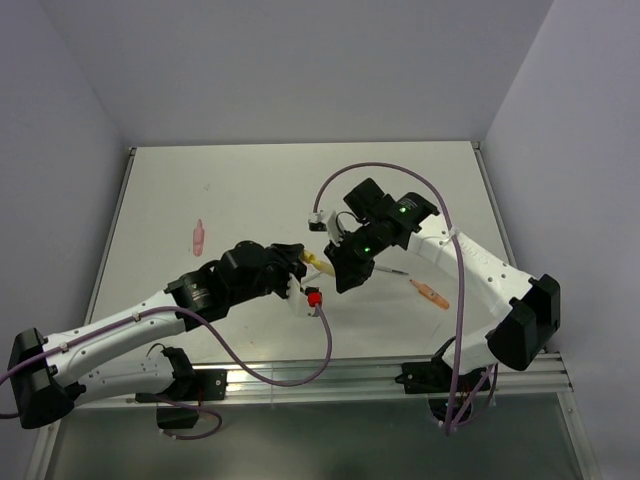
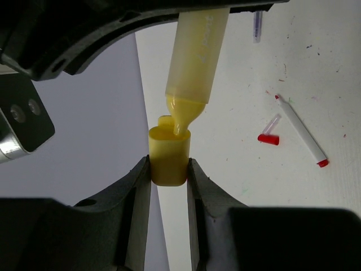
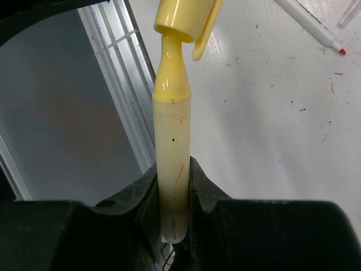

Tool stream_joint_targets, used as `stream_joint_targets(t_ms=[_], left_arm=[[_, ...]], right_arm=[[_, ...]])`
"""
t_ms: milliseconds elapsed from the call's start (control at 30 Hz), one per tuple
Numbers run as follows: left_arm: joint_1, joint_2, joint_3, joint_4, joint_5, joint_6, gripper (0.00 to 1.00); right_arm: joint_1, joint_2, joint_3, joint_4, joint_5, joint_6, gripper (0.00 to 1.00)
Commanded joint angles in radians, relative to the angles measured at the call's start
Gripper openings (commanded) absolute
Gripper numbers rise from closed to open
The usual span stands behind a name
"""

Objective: Insert the pens into the pen caps

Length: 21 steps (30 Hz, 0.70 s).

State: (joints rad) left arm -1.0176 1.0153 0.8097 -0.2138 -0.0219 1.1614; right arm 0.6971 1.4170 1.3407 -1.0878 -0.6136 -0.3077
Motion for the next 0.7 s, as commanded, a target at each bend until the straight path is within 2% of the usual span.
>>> stream_joint_targets(t_ms=[0,367,433,667], left_arm=[[-0.001,0.002,0.052,-0.012,0.033,-0.019,0.0],[-0.053,0.011,0.034,-0.044,0.028,0.072,0.0],[-0.064,0.016,0.029,-0.029,-0.009,0.08,0.0],[-0.102,0.054,0.054,-0.001,-0.078,0.006,0.0]], right_arm=[[0.008,0.014,0.061,-0.001,-0.005,0.001,0.0],[0.01,0.057,0.107,-0.003,-0.035,0.019,0.0],[0.015,0.066,0.106,0.0,-0.032,0.021,0.0],[0.044,0.102,0.118,0.035,-0.005,0.058,0.0]])
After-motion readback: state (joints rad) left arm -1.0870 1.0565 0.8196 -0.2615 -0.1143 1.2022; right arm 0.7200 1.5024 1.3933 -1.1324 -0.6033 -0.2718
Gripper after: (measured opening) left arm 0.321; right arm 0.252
